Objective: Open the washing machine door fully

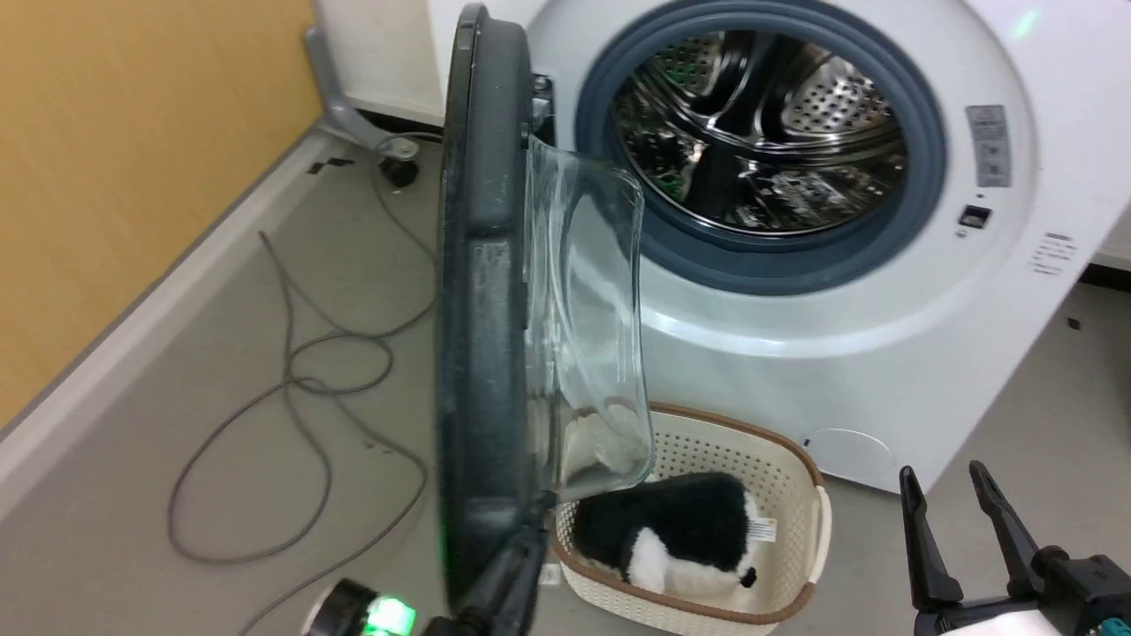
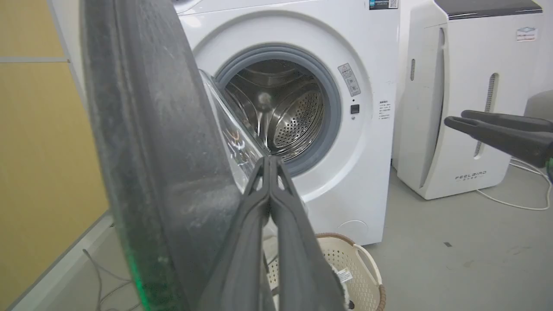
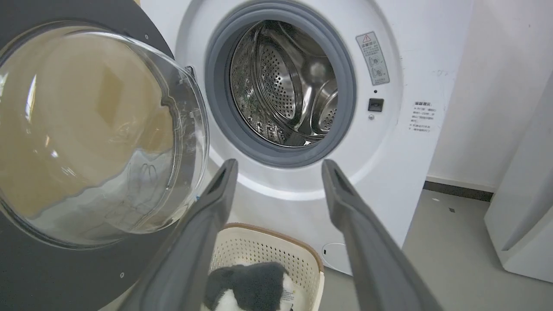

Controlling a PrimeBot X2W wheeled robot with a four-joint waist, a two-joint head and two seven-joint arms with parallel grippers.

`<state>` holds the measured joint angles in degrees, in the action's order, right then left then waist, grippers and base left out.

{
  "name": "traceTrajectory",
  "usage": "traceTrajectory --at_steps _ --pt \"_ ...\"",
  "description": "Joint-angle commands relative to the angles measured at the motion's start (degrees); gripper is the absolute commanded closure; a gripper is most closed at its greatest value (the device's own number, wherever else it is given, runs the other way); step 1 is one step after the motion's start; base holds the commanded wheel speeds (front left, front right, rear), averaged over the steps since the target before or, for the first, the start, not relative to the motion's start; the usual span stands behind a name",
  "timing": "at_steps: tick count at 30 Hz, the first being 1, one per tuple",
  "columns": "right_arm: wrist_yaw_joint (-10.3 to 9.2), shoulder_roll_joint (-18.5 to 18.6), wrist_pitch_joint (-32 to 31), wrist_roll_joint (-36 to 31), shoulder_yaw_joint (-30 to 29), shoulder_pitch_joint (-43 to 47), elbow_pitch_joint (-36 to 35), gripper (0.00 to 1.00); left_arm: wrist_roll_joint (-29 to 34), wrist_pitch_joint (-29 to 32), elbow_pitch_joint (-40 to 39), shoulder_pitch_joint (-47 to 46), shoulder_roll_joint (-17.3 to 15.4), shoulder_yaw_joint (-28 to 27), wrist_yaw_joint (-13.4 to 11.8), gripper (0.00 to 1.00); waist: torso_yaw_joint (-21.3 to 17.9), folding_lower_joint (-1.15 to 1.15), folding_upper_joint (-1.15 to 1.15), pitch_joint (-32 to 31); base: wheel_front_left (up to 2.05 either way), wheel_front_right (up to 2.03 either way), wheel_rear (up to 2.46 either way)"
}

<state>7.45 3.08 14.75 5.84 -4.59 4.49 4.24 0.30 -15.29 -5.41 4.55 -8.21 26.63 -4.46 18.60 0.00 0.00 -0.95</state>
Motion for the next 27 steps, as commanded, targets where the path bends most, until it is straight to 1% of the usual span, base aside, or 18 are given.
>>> traceTrajectory --at_steps 1,4,7,9,14,20,27 --pt "0.03 -0.2 0.25 0.67 -0.15 0.45 0.0 0.0 -0.65 0.29 0.63 1.17 -1.25 -2.03 -1.36 1.0 1.53 0.0 0.0 0.07 0.0 0.0 0.0" --pt "0.03 -0.2 0.25 0.81 -0.22 0.74 0.05 0.0 -1.21 0.29 0.22 1.57 -2.32 -4.37 -2.7 1.0 3.12 0.0 0.0 0.2 0.0 0.0 0.0" --pt "0.03 -0.2 0.25 0.64 0.19 0.83 0.29 0.0 -2.69 0.29 -0.3 1.8 -3.46 -8.01 -4.23 1.0 4.27 0.0 0.0 0.39 0.0 0.0 0.0" --pt "0.03 -0.2 0.25 0.54 0.23 0.78 0.41 0.0 -4.27 0.29 -0.02 1.71 -4.62 -10.8 -4.61 1.0 5.04 0.0 0.0 0.56 0.0 0.0 0.0" --pt "0.03 -0.2 0.25 -0.07 0.45 0.15 0.6 0.0 -6.73 0.43 2.8 -0.86 -7.8 -15.32 -3.78 1.0 6.16 0.0 0.0 1.1 0.0 0.0 0.0" --pt "0.03 -0.2 0.25 -0.52 0.89 -0.65 0.37 0.0 -10.77 0.35 10.97 -5.6 -8.78 -20.46 -3.65 1.0 5.65 0.0 0.0 1.89 0.0 0.0 0.0" --pt "0.03 -0.2 0.25 -1.67 0.28 -0.86 0.25 0.0 -15.13 0.31 17.05 -10.63 -8.39 -27.57 -3.16 1.0 4.28 0.0 0.0 3.85 0.0 0.0 0.0"
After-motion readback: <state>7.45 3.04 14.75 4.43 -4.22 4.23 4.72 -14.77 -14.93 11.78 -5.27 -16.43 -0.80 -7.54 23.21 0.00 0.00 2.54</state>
